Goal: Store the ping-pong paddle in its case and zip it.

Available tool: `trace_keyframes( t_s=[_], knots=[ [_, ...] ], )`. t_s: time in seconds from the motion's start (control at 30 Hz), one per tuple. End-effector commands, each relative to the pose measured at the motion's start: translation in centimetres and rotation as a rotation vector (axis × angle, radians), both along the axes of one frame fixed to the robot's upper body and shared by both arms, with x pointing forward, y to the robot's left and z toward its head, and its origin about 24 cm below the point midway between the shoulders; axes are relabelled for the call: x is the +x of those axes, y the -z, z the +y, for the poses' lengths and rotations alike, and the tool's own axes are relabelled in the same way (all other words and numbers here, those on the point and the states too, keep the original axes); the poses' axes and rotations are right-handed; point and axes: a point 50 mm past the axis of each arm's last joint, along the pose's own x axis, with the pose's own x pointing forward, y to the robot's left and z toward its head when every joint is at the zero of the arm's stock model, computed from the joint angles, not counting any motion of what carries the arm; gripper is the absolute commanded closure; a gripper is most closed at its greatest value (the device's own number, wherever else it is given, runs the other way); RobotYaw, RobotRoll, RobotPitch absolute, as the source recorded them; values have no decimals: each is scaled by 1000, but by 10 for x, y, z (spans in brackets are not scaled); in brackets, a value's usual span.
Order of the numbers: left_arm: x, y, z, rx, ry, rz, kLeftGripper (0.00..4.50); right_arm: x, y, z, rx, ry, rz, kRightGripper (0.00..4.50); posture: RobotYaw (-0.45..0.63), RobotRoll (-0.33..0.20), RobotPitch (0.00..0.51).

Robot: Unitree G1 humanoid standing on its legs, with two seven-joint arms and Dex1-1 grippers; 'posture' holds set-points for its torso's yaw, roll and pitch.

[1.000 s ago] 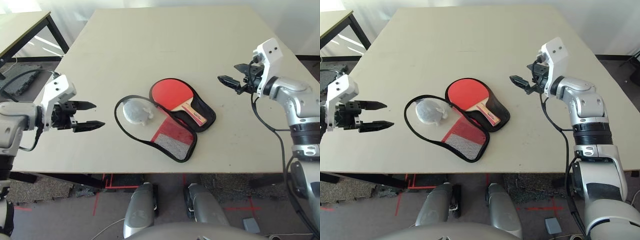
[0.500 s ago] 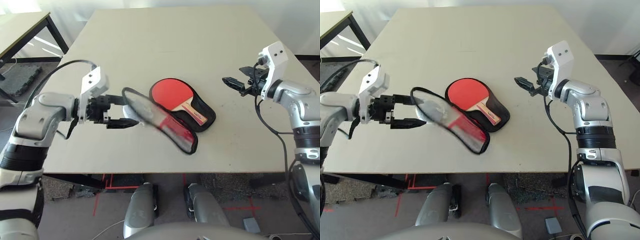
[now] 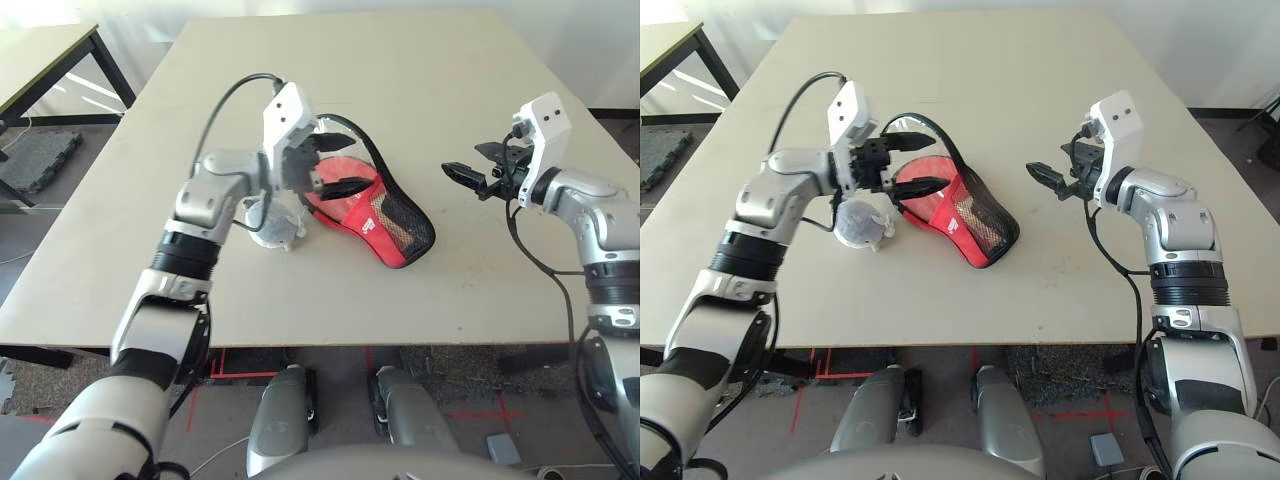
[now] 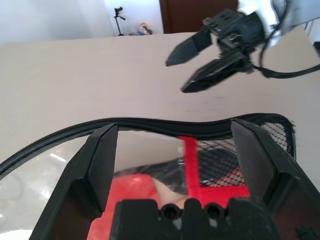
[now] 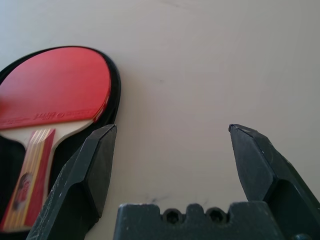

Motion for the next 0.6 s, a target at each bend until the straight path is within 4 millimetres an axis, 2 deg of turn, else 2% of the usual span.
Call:
trace_keyframes(
  t_s=[0.03, 0.17, 0.3, 0.43, 0.6],
  knots=[
    [3, 8, 3, 19, -35, -2, 0, -4, 0, -2, 27, 9, 13, 57, 51, 0, 108],
    [2, 14, 7, 20, -56, 11, 0, -5, 5, -2, 43, 9, 37, 57, 59, 0, 109],
    [-5, 19, 17, 36, -31, 46, 0, -7, 13, 2, 138, -30, 105, 57, 69, 0, 106],
    [-19, 29, 44, 95, 3, 91, 0, -13, 38, 9, 204, -64, 218, 57, 74, 0, 106],
    [-29, 37, 74, 158, -55, 144, 0, -18, 53, 18, 242, -78, 277, 57, 94, 0, 108]
  ],
)
